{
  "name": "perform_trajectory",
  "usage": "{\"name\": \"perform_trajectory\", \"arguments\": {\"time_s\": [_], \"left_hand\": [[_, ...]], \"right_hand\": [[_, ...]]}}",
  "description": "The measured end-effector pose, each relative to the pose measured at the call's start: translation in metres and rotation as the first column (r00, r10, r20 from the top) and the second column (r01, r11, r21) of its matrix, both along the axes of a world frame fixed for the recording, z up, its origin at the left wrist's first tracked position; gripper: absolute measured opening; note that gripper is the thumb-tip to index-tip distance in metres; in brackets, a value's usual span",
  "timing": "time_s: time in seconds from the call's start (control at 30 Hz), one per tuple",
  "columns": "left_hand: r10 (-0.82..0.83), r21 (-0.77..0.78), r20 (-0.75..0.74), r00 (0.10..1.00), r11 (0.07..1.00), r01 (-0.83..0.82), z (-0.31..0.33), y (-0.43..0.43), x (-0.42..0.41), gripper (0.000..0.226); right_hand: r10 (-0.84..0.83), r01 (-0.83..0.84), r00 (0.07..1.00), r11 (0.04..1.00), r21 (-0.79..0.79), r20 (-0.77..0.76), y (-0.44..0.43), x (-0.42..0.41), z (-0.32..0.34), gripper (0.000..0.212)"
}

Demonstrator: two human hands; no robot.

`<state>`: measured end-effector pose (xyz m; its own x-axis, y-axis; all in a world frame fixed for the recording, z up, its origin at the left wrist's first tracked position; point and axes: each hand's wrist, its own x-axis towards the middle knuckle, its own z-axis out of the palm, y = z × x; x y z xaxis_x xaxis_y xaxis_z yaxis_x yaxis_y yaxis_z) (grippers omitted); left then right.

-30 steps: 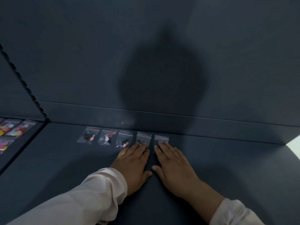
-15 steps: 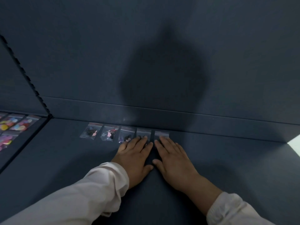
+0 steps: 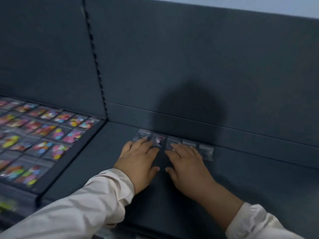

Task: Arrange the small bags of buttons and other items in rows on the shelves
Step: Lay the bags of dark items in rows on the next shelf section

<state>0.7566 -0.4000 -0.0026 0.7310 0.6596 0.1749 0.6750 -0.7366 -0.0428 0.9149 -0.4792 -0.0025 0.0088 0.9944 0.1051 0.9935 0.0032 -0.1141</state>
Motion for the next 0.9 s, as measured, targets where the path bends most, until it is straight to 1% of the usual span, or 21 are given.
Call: {"name": "perform_trajectory", "arguments": {"time_s": [0.07, 0.17, 0.33, 0.4, 0.43, 0.5, 0.53, 0.57, 0.63, 0.73, 0.83, 0.9], "left_hand": [[0.063, 0.028, -0.012, 0.998, 0.998, -0.063, 0.007, 0.002, -0.035, 0.054], [0.162, 0.023, -0.009, 0.987, 0.987, -0.162, 0.018, 0.004, -0.099, 0.056], [0.303, 0.017, -0.015, 0.953, 0.953, -0.303, 0.034, 0.002, -0.228, 0.056], [0.366, 0.021, 0.015, 0.930, 0.930, -0.367, 0.036, 0.001, -0.284, 0.057], [0.397, -0.001, 0.025, 0.917, 0.918, -0.397, 0.038, 0.000, -0.312, 0.056], [0.434, -0.062, 0.009, 0.901, 0.899, -0.433, 0.042, -0.002, -0.364, 0.057], [0.446, -0.029, 0.012, 0.895, 0.895, -0.445, 0.042, -0.002, -0.391, 0.061], [0.461, 0.009, 0.026, 0.887, 0.887, -0.461, 0.040, -0.002, -0.416, 0.063], [0.505, 0.007, 0.067, 0.860, 0.862, -0.507, 0.040, -0.006, -0.461, 0.062], [0.571, -0.044, 0.088, 0.816, 0.821, -0.569, 0.047, -0.009, -0.515, 0.059], [0.597, -0.047, 0.136, 0.791, 0.801, -0.596, 0.055, -0.004, -0.549, 0.057], [0.617, -0.047, 0.180, 0.766, 0.783, -0.620, 0.054, 0.007, -0.568, 0.060]], "right_hand": [[0.050, -0.049, 0.999, 0.999, -0.014, 0.020, 0.010, -0.031, 0.008, 0.054], [0.122, -0.122, 0.991, 0.992, -0.023, 0.044, 0.026, -0.087, 0.017, 0.056], [0.232, -0.231, 0.972, 0.973, -0.026, 0.039, 0.051, -0.205, 0.030, 0.058], [0.281, -0.280, 0.959, 0.960, -0.027, 0.033, 0.061, -0.256, 0.033, 0.059], [0.303, -0.303, 0.952, 0.953, -0.025, 0.036, 0.066, -0.282, 0.033, 0.060], [0.357, -0.358, 0.932, 0.934, 0.000, 0.058, 0.076, -0.333, 0.033, 0.072], [0.379, -0.380, 0.923, 0.925, 0.013, 0.063, 0.079, -0.357, 0.034, 0.075], [0.390, -0.391, 0.920, 0.920, 0.018, 0.052, 0.083, -0.381, 0.036, 0.072], [0.415, -0.415, 0.910, 0.910, 0.015, 0.021, 0.088, -0.423, 0.040, 0.061], [0.467, -0.467, 0.884, 0.884, 0.011, 0.011, 0.096, -0.475, 0.048, 0.060], [0.493, -0.493, 0.870, 0.870, -0.003, -0.012, 0.114, -0.513, 0.055, 0.059], [0.515, -0.515, 0.857, 0.857, 0.007, -0.009, 0.130, -0.533, 0.056, 0.057]]}}
